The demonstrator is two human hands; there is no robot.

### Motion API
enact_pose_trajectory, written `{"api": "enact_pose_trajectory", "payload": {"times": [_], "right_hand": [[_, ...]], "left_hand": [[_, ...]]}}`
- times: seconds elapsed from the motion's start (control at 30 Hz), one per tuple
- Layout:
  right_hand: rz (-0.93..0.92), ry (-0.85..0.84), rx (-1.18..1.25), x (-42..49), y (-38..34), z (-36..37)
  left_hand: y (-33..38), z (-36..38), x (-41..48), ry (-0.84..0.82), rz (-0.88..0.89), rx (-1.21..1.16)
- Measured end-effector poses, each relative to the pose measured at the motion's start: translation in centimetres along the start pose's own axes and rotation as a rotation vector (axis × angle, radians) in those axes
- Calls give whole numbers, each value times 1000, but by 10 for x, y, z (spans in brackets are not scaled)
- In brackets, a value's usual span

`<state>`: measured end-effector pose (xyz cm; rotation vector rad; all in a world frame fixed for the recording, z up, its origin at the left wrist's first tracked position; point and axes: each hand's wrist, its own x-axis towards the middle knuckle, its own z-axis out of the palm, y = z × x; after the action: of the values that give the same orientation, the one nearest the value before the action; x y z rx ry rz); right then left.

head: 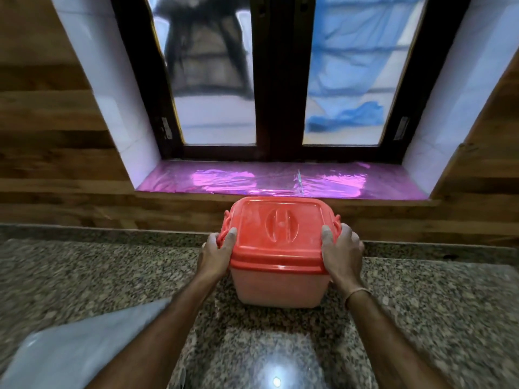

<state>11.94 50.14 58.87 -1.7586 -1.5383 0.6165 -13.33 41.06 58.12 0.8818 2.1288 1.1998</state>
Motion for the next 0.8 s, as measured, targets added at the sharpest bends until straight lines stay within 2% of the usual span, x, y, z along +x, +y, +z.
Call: {"api": "enact_pose_trajectory", "payload": {"times": [0.13,0.2,0.27,0.33,0.43,0.5,0.53,0.6,0.67,0.73,0.8], "right_hand": [[-247,196,-158,-86,-8,23],[-409,219,-175,-141,-14,39],[-531,91,-80,-191,-17,62],[-555,-181,-39,-239,-13,97],[-401,-615,-148,-297,-7,145],[-232,-784,-210,-324,-6,171],[-165,-820,-215,-334,-5,183],[-111,-780,-227,-350,0,204],[-11,-769,-170,-357,7,219],[183,-768,-20,-364,4,227],[429,-704,284,-363,-6,222]], "left_hand": [[-61,-26,-38,52,-19,48],[-105,-52,-55,69,-54,104],[-150,-83,-69,91,-111,195],[-190,-121,-80,133,-184,308],[-243,-185,-96,229,-297,471],[-278,-226,-101,257,-407,546],[-295,-246,-102,252,-458,543],[-331,-279,-106,227,-560,486],[-351,-299,-113,231,-594,476],[-369,-314,-114,250,-579,444],[-381,-323,-111,222,-574,244]]}}
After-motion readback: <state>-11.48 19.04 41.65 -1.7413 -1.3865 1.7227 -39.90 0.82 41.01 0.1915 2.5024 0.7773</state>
